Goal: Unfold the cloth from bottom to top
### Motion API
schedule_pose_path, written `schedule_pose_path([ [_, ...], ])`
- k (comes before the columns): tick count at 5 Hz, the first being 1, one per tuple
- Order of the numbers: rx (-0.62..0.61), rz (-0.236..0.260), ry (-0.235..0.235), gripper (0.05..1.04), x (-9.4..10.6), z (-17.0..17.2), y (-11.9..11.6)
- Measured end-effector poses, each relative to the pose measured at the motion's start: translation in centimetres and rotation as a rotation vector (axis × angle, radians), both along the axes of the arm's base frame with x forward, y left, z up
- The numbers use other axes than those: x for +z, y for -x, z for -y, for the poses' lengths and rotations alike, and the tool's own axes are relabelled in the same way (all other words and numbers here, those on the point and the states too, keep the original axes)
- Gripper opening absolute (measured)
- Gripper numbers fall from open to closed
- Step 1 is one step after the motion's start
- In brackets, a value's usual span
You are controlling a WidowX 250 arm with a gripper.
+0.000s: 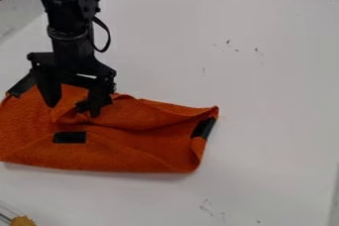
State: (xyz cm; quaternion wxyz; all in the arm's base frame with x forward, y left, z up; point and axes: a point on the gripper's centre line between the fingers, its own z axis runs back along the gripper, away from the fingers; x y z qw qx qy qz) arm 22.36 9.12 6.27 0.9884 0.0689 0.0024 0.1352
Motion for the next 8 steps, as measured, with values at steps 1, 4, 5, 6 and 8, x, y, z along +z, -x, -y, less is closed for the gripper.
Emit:
schedule_pose_path([
  [1,0.006,-0.023,0.008,1.0,-0.6,0.1,0.1],
  [4,-0.076,-0.02,-0.006,1.0,-0.1,0.1,-2.2],
  [5,-0.104,-0.033,0.01,1.0,-0.8,0.1,-3.0],
  [6,-0.113,-0.039,0.032,1.001,-1.7,-0.4,-3.5],
  [8,-0.122,-0.049,0.081,1.0,-3.4,-0.4,-4.1],
])
